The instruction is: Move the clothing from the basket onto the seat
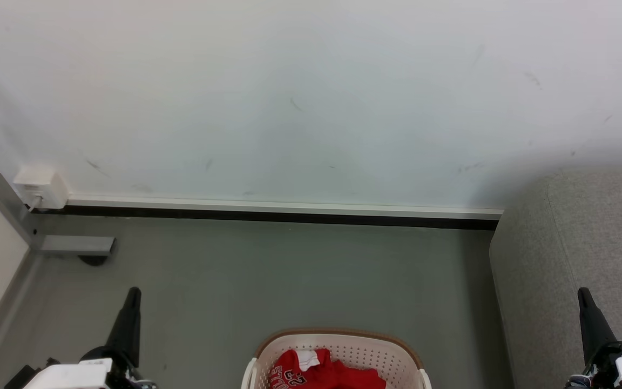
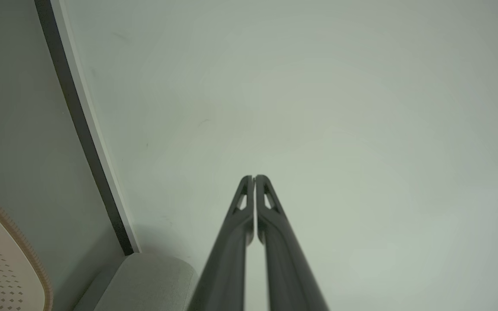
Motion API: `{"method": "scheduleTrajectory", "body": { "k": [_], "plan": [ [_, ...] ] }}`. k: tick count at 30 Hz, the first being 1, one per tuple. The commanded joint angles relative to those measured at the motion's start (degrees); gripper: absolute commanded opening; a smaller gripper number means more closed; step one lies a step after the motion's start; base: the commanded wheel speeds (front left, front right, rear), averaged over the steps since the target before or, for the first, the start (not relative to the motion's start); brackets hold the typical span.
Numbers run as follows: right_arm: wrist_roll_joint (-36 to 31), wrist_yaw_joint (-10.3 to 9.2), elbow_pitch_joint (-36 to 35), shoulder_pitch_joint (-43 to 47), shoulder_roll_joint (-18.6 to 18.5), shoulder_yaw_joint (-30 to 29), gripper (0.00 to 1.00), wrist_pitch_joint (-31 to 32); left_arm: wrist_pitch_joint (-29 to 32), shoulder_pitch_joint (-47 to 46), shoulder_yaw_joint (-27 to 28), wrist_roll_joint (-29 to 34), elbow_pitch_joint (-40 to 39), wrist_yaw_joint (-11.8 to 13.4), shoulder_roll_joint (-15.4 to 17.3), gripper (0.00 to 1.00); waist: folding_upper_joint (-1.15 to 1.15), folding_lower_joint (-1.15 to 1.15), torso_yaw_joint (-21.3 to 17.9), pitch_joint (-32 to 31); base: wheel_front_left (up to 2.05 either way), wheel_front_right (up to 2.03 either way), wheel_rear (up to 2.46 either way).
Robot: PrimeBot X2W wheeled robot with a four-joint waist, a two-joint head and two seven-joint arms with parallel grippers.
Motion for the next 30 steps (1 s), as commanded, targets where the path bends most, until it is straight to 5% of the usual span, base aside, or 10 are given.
{"method": "scheduleTrajectory", "body": {
  "k": [1,30],
  "plan": [
    [0.10,-0.14,-0.32,-0.83,-0.41,-0.20,0.00,0.11,0.16,-0.44,0.08,-0.83,-0.22,-0.29,0.41,0.00,0.00,0.00,0.00,0.00,0.00,0.00,0.00],
    [0.10,-0.14,-0.32,-0.83,-0.41,-0.20,0.00,0.11,0.16,-0.44,0.08,-0.83,-0.22,-0.29,0.42,0.00,0.00,0.00,0.00,0.00,0.00,0.00,0.00]
  ]
}}
